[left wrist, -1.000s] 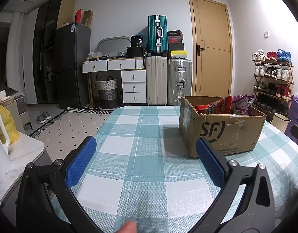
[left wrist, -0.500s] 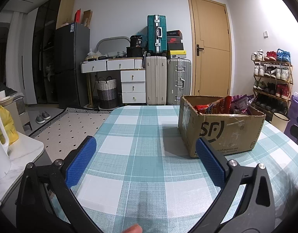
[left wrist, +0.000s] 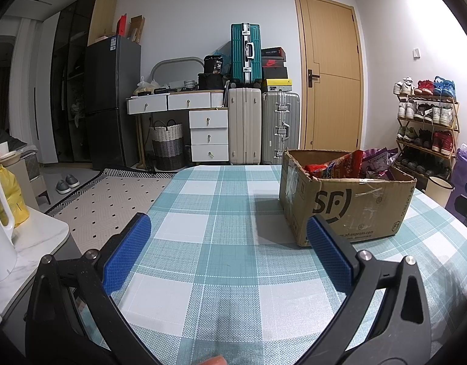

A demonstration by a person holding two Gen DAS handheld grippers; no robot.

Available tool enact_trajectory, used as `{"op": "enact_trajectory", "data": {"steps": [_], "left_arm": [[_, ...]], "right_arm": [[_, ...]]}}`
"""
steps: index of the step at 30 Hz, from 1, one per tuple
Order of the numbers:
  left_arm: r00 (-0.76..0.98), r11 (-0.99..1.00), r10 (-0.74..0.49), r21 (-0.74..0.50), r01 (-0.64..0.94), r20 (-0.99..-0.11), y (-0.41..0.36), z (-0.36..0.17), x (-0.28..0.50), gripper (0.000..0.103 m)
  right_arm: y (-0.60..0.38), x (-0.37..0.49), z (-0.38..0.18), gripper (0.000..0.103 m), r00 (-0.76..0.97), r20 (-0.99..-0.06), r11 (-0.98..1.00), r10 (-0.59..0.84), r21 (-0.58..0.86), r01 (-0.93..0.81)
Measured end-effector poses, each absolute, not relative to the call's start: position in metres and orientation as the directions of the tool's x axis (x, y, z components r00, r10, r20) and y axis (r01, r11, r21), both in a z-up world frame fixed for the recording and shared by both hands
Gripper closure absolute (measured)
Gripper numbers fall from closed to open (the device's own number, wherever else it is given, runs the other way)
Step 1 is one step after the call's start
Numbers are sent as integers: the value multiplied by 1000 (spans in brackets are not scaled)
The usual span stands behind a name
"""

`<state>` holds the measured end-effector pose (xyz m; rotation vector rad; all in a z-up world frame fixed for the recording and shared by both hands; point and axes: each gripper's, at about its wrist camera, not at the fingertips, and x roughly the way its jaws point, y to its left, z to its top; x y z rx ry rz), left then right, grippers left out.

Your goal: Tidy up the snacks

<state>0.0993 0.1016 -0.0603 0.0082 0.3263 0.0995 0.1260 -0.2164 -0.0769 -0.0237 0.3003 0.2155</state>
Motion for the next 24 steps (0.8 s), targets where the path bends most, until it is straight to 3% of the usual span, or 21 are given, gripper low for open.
{"op": "enact_trajectory", "data": {"steps": [24], "left_arm": [[942,994,108,21,-107,-317,101,-60,98,1]], "right_arm": [[-216,126,-77,0,932,-296,977,207,9,-214]]}}
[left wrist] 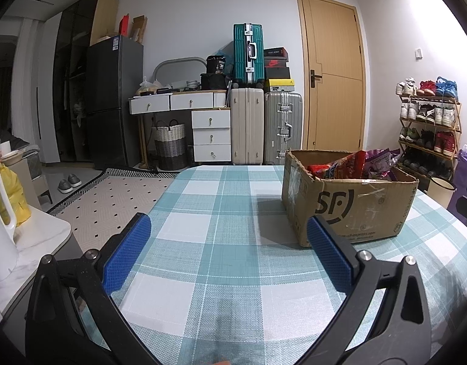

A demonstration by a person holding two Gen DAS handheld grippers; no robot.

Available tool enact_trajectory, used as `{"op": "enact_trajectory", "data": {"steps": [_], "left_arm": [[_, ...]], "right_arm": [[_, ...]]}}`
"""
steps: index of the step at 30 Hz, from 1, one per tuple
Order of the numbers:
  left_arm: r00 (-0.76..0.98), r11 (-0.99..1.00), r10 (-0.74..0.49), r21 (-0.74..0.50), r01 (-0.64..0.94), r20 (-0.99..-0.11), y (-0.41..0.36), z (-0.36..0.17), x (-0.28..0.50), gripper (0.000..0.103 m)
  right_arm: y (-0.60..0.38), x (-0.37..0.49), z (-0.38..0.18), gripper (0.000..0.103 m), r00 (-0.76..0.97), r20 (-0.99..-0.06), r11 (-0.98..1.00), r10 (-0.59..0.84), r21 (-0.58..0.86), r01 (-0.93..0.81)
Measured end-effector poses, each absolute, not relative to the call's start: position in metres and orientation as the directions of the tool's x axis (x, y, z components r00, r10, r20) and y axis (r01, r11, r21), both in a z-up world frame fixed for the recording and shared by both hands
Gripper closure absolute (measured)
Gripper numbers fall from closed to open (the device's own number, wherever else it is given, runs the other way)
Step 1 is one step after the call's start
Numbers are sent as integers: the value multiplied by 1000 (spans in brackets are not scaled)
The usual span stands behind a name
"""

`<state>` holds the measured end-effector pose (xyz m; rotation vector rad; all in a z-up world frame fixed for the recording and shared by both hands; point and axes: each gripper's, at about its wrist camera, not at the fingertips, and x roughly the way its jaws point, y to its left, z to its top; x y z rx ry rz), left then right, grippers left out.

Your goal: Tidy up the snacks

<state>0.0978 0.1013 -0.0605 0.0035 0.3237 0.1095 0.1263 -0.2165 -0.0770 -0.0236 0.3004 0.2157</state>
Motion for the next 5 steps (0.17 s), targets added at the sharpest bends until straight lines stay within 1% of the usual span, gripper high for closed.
{"op": "enact_trajectory", "data": {"steps": [5], "left_arm": [[943,995,102,12,-104,-315,103,-61,98,1]], "right_arm": [[-216,126,-77,0,933,-296,977,207,9,-214]]}}
